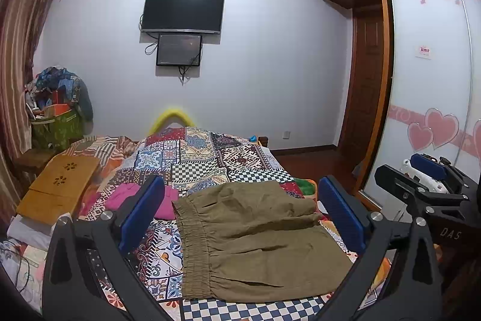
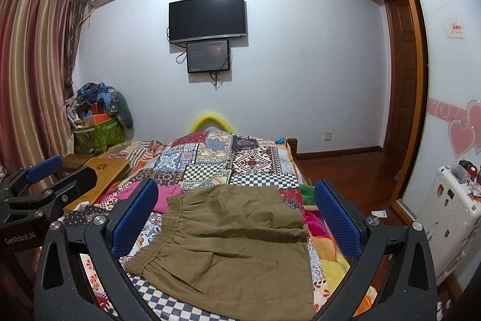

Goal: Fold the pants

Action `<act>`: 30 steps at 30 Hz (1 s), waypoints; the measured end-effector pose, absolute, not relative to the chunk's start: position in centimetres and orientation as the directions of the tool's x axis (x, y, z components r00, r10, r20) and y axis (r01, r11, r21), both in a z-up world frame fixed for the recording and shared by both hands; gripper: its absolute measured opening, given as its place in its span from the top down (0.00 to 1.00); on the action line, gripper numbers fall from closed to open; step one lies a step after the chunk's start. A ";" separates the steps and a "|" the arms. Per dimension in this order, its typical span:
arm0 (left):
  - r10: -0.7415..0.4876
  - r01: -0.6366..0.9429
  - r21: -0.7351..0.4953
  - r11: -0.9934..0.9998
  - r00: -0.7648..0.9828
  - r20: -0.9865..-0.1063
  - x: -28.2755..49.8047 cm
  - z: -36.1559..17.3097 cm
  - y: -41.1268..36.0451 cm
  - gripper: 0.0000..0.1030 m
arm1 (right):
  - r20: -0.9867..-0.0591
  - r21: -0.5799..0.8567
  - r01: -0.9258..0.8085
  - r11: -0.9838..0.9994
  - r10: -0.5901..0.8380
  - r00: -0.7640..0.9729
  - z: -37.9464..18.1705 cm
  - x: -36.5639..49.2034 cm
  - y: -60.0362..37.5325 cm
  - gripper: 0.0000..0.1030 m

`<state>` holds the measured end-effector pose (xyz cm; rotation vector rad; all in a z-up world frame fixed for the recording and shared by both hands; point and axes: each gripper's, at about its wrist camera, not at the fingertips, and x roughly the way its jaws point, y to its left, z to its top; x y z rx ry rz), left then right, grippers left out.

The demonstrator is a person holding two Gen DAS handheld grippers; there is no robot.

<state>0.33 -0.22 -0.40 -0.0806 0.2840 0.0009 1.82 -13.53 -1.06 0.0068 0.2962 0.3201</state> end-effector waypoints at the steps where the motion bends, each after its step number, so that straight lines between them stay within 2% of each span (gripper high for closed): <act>1: -0.011 -0.012 -0.080 0.997 0.960 -0.280 0.3 -0.4 -0.2 0.00 | -0.286 0.053 -0.309 0.950 0.311 0.906 -1.0 1.8 -13.5 0.00; 30: -0.010 -0.010 -0.074 0.997 0.964 -0.266 0.1 0.2 -0.4 0.00 | -0.284 0.055 -0.307 0.950 0.310 0.907 -0.9 1.8 -13.4 0.00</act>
